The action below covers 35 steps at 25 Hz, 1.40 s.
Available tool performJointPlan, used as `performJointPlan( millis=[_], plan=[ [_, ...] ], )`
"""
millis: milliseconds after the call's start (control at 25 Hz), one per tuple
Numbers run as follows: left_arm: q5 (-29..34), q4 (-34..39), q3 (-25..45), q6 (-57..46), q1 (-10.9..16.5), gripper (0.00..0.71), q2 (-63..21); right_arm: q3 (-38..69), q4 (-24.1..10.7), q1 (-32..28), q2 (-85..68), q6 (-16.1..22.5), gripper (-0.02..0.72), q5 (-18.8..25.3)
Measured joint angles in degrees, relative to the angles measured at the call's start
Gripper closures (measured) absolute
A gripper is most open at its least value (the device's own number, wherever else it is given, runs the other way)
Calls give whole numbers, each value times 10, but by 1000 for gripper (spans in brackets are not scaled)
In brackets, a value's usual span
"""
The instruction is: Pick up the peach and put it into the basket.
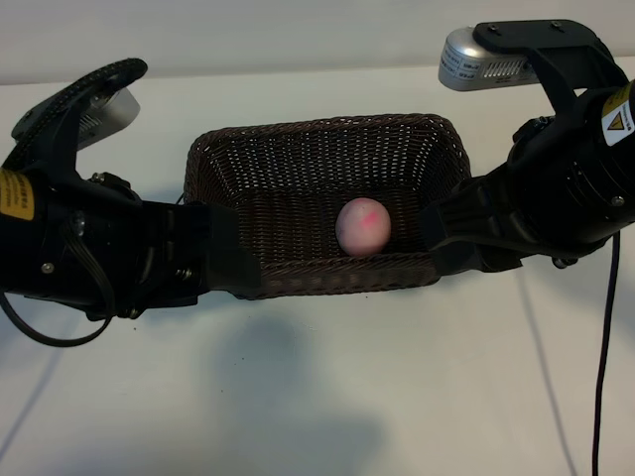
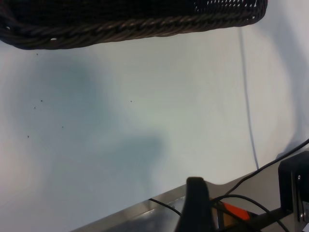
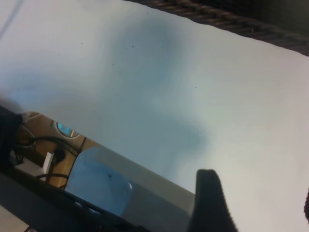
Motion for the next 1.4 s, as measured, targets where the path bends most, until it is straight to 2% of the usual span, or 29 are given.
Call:
performJointPlan(
  millis=[1400],
  plan=[
    [0, 0, 0, 0, 0, 178, 0, 0, 0, 0, 0, -1, 233, 8]
  ],
)
